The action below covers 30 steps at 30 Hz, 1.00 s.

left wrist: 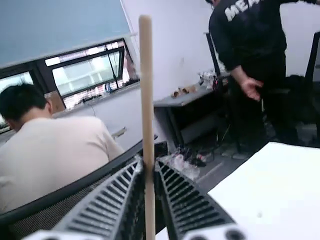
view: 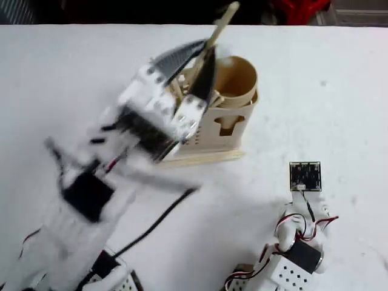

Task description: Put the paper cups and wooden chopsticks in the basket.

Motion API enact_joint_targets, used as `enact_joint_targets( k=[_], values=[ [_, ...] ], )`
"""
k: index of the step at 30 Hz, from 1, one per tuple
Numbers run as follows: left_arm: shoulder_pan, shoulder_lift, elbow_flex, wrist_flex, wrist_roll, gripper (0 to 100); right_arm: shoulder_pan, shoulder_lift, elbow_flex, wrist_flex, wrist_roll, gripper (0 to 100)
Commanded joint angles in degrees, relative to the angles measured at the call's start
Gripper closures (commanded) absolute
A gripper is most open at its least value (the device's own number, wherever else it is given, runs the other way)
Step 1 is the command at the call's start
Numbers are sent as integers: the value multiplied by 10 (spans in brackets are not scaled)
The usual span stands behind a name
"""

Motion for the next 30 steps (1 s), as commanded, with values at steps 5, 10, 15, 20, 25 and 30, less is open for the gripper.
enact_joint_targets(
  k=[5,10,15,20,25,30],
  values=[
    [-96,154,-113,28,84,974,-1,-3,3,3,-2,981],
    [-103,167,-119,76,126,883,-1,-3,3,3,-2,981],
    [-106,167,-120,101,129,872,-1,-3,3,3,-2,981],
    [-164,142,-118,143,133,873,-1,-3,3,3,-2,981],
    [-235,115,-117,247,133,873,-1,-3,3,3,-2,981],
    [-291,113,-33,313,128,872,-1,-3,3,3,-2,981]
  ],
)
